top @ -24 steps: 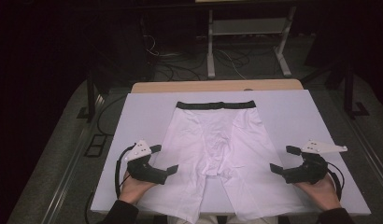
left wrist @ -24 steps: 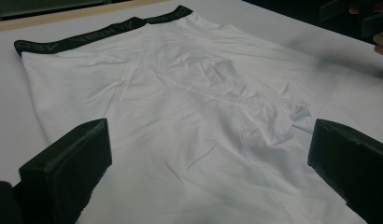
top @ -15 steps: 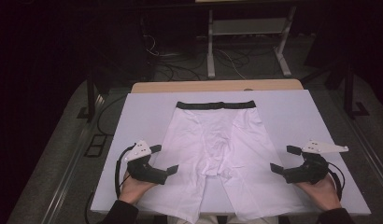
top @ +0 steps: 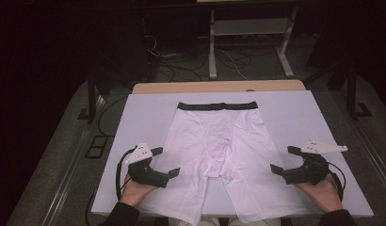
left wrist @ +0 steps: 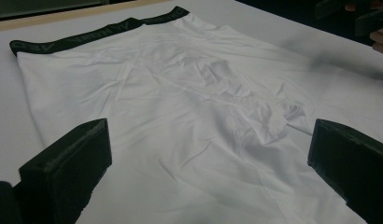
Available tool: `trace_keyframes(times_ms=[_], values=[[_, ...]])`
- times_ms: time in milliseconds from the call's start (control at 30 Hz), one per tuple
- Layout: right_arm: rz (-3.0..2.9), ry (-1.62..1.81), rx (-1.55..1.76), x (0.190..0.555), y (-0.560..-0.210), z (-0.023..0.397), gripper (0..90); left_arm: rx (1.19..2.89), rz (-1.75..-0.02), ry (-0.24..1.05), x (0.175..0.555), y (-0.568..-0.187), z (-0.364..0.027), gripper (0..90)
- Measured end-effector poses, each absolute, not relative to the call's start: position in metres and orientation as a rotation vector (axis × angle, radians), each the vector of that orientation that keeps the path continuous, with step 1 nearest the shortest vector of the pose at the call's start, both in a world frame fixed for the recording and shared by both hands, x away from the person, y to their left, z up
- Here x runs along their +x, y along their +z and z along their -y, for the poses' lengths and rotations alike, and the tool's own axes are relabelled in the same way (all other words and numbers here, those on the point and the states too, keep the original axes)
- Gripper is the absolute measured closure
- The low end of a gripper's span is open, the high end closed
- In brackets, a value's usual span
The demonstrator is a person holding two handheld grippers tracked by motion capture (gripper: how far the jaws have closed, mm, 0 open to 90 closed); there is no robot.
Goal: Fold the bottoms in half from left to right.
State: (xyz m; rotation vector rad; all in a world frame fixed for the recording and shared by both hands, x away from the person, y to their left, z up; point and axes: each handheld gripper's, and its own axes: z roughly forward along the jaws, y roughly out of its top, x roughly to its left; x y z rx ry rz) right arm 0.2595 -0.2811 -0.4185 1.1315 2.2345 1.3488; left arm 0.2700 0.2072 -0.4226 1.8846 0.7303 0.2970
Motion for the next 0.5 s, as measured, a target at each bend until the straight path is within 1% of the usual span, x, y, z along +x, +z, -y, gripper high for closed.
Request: trace_keyframes(times_ms=[500], values=[[-2.262, 1.351, 1.122, 0.267, -0.4, 0.278, 0.0, 1.881, -0.738, 0.294, 0.269, -0.423, -0.206, 0.0]])
